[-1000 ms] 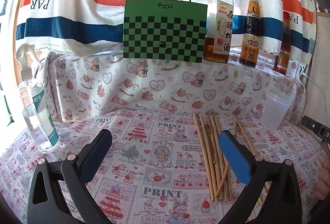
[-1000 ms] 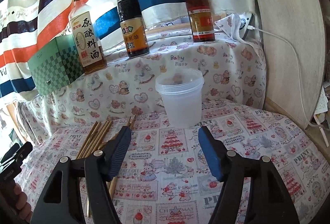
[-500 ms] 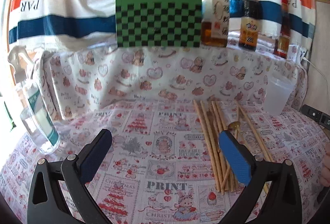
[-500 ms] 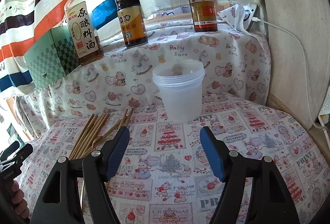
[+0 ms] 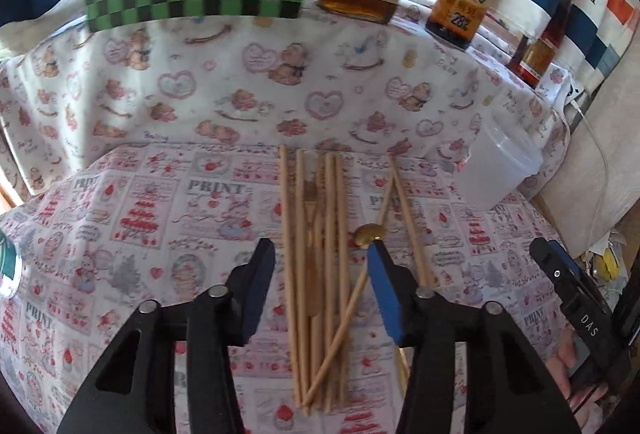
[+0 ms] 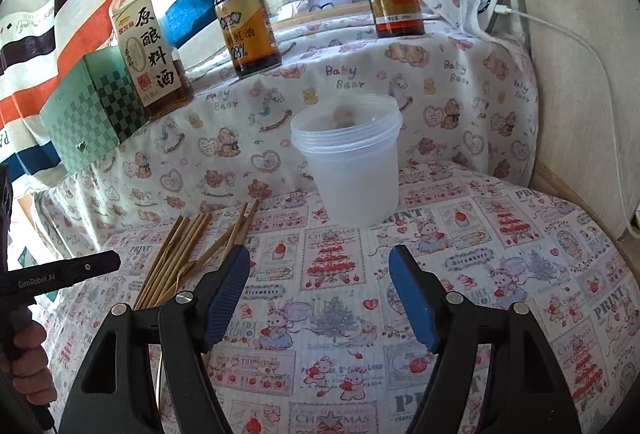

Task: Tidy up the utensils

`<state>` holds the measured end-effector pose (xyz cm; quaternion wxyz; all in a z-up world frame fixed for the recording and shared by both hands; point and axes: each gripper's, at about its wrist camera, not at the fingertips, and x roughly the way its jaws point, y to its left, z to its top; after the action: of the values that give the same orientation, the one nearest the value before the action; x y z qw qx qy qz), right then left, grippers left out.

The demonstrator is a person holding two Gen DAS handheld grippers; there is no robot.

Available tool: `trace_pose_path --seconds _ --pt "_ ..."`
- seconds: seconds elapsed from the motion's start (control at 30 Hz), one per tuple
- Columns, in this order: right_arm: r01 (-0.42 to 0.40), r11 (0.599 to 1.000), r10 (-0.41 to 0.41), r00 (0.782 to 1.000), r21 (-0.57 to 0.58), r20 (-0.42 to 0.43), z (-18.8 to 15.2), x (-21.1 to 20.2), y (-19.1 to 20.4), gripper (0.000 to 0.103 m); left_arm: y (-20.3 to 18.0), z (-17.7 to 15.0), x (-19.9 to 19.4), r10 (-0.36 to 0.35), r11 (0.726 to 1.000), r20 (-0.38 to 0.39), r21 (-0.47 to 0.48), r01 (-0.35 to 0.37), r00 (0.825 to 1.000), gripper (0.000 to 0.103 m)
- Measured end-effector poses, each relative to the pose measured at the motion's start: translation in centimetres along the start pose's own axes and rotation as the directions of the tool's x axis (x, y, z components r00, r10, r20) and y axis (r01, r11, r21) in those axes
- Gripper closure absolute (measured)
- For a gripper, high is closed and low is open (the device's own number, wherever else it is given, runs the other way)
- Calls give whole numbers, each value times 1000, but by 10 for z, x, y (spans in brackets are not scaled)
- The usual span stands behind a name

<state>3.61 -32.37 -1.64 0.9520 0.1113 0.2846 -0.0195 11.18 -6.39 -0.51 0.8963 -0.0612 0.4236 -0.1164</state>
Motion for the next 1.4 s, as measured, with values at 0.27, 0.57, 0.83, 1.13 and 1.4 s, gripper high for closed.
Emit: trace_pose_path --seconds 0.27,0.57,0.83,1.13,1.4 --pt "-26 998 28 999 50 -40 3 3 -14 29 -34 8 50 59 997 -146 54 -52 987 70" --pt "-29 999 30 999 36 -30 4 1 -13 29 -30 14 69 9 1000 -178 -19 -13 984 74" --pt "13 1000 -13 1000 -9 11 5 -5 -6 29 -38 14 84 90 995 -154 45 -84 984 72" --pt "-72 995 77 994 68 -81 4 8 -15 29 -42 6 22 46 994 -25 99 -44 999 103" --pt "-59 998 61 997 33 -57 3 3 -11 29 -27 -19 22 19 999 -118 36 -15 993 103"
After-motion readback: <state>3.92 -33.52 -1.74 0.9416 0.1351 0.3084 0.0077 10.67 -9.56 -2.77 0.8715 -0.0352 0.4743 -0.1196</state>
